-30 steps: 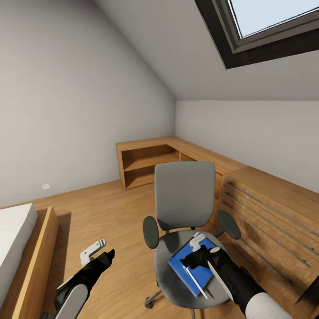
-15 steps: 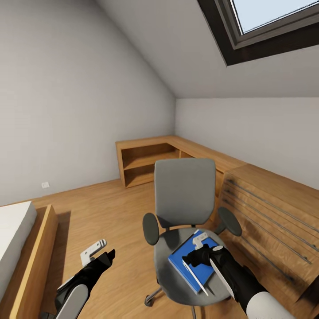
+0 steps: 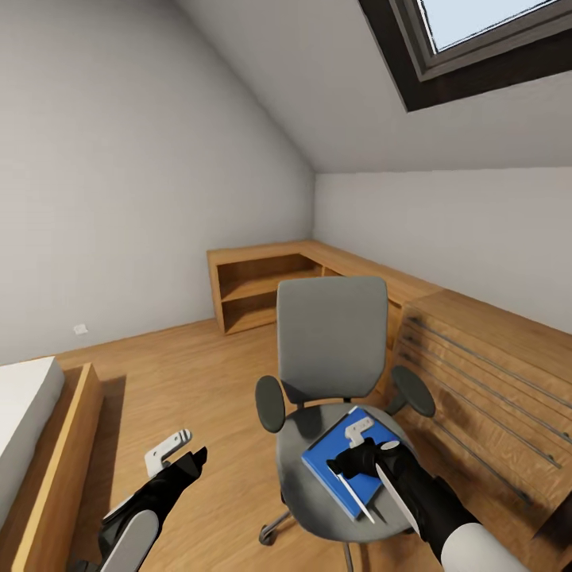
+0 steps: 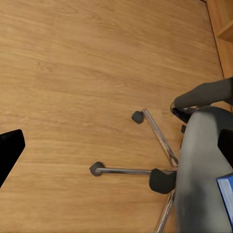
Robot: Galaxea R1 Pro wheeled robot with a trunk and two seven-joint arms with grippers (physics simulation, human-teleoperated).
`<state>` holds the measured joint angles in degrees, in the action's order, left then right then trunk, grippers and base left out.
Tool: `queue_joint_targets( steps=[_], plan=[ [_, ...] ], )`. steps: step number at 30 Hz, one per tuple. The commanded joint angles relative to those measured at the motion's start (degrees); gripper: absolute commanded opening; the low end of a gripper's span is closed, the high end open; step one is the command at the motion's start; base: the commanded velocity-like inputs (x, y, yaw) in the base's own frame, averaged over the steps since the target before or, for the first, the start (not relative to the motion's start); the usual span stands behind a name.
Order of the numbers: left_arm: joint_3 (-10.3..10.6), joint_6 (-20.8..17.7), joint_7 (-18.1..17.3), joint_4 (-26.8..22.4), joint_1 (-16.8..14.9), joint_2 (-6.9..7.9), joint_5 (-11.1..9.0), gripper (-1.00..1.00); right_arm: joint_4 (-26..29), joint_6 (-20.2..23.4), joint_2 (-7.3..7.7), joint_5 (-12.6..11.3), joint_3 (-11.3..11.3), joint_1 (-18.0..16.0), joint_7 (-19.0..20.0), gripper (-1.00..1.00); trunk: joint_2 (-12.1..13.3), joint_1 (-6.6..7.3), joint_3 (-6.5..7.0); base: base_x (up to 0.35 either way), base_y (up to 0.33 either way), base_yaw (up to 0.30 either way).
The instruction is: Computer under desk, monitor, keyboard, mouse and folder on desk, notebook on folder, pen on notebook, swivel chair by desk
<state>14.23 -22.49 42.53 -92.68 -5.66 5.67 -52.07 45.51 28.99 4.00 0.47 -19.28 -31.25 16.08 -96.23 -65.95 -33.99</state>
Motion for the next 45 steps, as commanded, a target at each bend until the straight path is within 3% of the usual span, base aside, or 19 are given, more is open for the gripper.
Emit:
queue_joint_targets(
  steps=[1,20,32,39,45],
  plan=[
    [0.09,-0.1,0.45,-0.09,-0.05,0.05,-0.31,1.0,0.1,0.28,0.05,0.06,-0.15,-0.04,0.12,1.0,-0.45,-0.22,-0.25,0.0,0.0,0.0],
    [0.18,-0.1,0.45,-0.1,-0.05,0.05,-0.31,1.0,0.07,0.28,0.04,0.06,-0.14,-0.04,0.09,1.0,-8.07,-4.4,-3.66,0.0,0.0,0.0],
    [0.18,-0.1,0.45,-0.09,-0.05,0.05,-0.31,1.0,0.09,0.28,0.04,0.06,-0.14,-0.04,0.09,1.0,-8.07,-4.4,-3.66,0.0,0.0,0.0],
    [0.18,-0.1,0.45,-0.08,-0.05,0.02,-0.31,1.0,0.08,0.28,0.04,0.06,-0.14,-0.04,0.09,1.0,-10.88,-5.93,-4.91,0.0,0.0,0.0],
    [0.18,-0.1,0.45,-0.06,-0.05,-0.03,-0.31,1.0,0.09,0.28,0.04,0.06,-0.14,-0.04,0.05,1.0,-10.88,-5.93,-4.91,0.0,0.0,0.0]
  ],
)
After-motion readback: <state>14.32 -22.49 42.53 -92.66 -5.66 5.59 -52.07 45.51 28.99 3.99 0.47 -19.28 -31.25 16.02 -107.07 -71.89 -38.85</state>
